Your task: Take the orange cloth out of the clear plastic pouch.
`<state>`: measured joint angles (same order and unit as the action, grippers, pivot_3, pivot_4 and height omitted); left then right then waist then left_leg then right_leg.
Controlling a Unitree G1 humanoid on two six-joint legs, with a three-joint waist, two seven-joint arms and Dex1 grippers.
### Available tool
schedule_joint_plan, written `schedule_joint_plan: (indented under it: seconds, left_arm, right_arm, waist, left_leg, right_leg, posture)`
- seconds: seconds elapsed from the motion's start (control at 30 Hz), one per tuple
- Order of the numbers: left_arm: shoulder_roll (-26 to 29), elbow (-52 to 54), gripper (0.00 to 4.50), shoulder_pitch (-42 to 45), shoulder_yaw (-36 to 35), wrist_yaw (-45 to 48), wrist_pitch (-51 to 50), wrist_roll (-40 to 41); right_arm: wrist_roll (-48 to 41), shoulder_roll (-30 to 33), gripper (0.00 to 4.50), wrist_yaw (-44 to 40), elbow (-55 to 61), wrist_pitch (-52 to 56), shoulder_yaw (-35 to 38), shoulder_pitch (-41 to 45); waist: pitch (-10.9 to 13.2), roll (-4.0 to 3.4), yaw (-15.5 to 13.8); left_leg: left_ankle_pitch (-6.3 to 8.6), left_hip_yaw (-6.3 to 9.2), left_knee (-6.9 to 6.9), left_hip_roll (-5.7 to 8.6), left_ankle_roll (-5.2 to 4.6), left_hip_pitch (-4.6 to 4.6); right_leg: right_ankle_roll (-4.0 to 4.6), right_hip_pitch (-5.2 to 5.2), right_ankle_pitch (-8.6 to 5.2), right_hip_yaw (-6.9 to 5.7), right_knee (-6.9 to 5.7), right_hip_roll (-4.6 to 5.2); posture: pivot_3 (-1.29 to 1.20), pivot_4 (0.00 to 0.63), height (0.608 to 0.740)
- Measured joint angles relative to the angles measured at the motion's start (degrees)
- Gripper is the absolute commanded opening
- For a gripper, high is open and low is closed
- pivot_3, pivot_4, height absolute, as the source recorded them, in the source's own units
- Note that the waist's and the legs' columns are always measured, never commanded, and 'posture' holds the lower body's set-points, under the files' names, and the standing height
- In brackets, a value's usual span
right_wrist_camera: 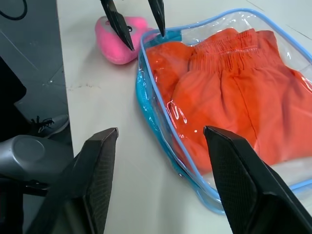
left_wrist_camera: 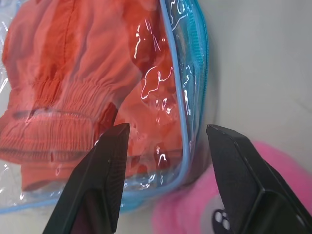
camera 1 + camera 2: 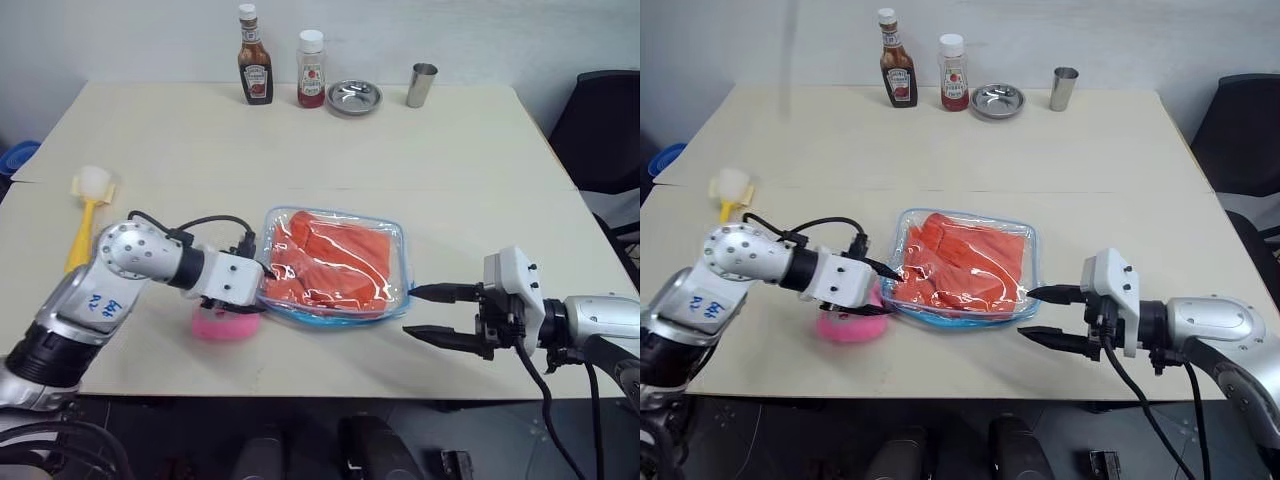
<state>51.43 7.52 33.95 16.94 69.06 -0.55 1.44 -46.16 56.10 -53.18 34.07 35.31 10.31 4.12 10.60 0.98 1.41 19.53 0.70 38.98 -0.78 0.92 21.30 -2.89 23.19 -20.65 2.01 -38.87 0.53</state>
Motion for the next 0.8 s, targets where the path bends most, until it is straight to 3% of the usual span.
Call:
schedule_joint_plan:
  seconds: [0.27, 0.3, 0.43, 0.63, 0.8]
  left_arm:
    - [-3.58, -4.99, 0.17, 0.33, 0.2, -0.08, 5.04, -1.65]
    - [-3.57, -5.03, 0.03, 0.27, -0.07, 0.18, 4.96, -1.5]
    - [-4.76, -4.62, 0.03, -1.07, -1.68, 0.78, -1.64, 2.71]
    - [-13.43, 1.37, 0.03, -0.82, -9.3, -5.5, -27.45, 18.95]
    - [-15.54, 6.28, 0.0, -1.76, -11.21, -11.21, -35.78, 22.23]
  right_arm:
    - [0.5, -0.96, 2.96, 2.18, 0.85, 0.36, 0.01, -0.99]
    - [0.54, -1.12, 2.96, 2.33, 0.92, 0.41, 0.01, -1.05]
    - [1.27, -1.34, 2.96, 2.9, 0.99, 0.58, -0.03, -0.82]
    - [7.81, -3.81, 2.96, 6.64, 1.13, -0.35, -4.72, 0.41]
    - [14.12, -8.45, 1.68, 10.01, 0.26, -2.04, -10.22, 1.39]
  waist:
    - [0.0, 0.0, -0.03]
    - [0.0, 0.0, -0.03]
    - [0.0, 0.0, 0.0]
    - [0.01, 0.03, -0.23]
    - [0.0, 0.03, 0.14]
  left_leg:
    - [0.0, 0.01, 0.05, -0.01, 0.01, 0.01]
    - [0.0, 0.01, 0.05, -0.01, 0.01, 0.01]
    - [0.0, 0.02, 0.05, -0.01, 0.0, 0.0]
    - [-0.01, 0.1, 0.16, 0.0, 0.02, 0.07]
    - [-0.1, 0.07, 0.14, 0.0, 0.17, 0.03]
  right_leg:
    - [0.0, 0.0, 0.0, -0.01, -0.03, 0.01]
    - [0.0, 0.0, 0.0, -0.01, -0.03, 0.01]
    - [0.0, 0.0, 0.0, -0.02, -0.04, 0.01]
    - [-0.01, 0.0, 0.0, -0.07, -0.08, 0.03]
    - [-0.01, 0.01, 0.0, -0.03, -0.11, 0.01]
  posture:
    - [0.0, 0.15, 0.74]
    - [0.0, 0.15, 0.74]
    - [0.0, 0.15, 0.74]
    - [0.0, 0.15, 0.74]
    - [0.0, 0.15, 0.74]
